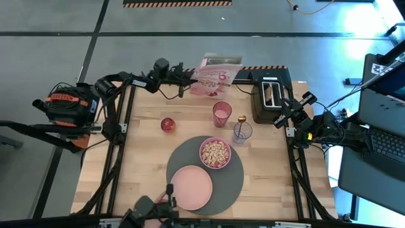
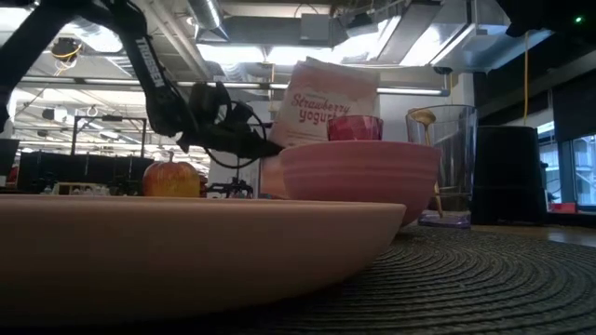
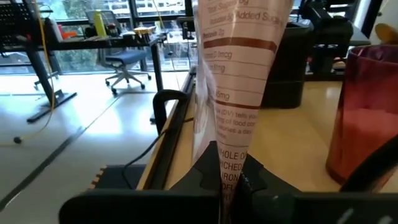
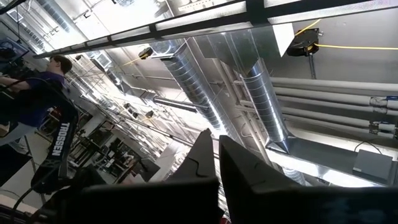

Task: Arrange a breakfast setting
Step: Pour the cereals from the pink cereal box into the pink bowl

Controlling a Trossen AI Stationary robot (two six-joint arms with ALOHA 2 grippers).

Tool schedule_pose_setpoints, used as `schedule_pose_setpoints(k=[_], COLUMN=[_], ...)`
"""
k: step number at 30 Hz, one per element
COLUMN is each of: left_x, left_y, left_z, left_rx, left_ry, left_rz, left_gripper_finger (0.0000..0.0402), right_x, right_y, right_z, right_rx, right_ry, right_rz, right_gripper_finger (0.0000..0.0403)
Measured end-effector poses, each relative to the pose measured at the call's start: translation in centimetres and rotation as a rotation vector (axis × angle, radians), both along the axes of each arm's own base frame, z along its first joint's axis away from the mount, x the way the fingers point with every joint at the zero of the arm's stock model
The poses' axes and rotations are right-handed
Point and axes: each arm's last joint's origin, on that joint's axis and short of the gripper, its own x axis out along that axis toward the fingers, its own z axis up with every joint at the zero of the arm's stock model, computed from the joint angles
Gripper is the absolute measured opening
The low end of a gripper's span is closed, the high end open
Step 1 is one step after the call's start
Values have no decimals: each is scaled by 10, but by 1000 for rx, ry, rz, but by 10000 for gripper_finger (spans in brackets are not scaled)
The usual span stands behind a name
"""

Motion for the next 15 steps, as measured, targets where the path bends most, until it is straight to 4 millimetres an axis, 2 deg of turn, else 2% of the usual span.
schedule_pose_setpoints(k=[15], left_x=[4], left_y=[-5], left_z=[-1], left_rx=[-20], left_ry=[-2], left_rz=[-45], left_gripper_finger=[1], right_x=[0], right_y=[0], right_z=[0], right_rx=[0], right_ry=[-1], right_rz=[0], right_gripper_finger=[0])
